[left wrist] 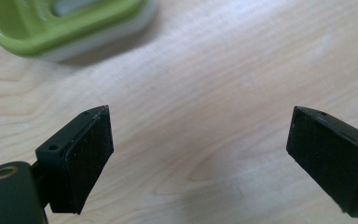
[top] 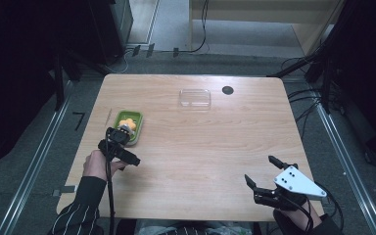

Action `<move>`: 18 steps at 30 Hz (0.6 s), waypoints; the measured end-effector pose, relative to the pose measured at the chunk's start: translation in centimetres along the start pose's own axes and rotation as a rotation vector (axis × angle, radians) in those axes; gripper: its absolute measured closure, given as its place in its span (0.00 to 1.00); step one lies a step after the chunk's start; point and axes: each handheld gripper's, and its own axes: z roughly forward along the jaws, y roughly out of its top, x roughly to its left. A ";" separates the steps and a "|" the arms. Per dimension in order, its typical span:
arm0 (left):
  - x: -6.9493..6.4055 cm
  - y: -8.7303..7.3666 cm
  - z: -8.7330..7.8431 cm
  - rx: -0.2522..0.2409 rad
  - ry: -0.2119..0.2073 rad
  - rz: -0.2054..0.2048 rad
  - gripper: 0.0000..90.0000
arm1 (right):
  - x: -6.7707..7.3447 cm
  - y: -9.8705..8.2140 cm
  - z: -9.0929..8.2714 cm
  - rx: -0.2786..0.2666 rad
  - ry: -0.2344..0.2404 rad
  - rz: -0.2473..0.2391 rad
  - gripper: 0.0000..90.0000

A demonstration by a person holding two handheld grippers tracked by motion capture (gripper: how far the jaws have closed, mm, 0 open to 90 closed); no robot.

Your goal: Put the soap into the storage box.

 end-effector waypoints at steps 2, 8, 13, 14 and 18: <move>-0.3 -0.3 0.1 0.001 -0.004 0.005 0.08 | 0.0 0.0 0.0 0.000 0.000 -0.001 0.15; -0.9 -1.3 0.2 0.013 -0.011 0.011 0.08 | 0.0 0.0 0.0 0.000 0.001 -0.001 0.15; -1.4 -2.5 0.4 0.024 -0.017 0.017 0.08 | 0.0 0.0 0.0 0.000 0.000 -0.001 0.15; -1.6 -2.8 0.4 0.023 -0.020 0.017 0.08 | 0.0 0.0 0.0 -0.001 0.001 0.000 0.15; -2.3 -4.1 0.6 0.026 -0.029 0.026 0.08 | 0.0 0.0 0.0 0.000 -0.001 -0.001 0.15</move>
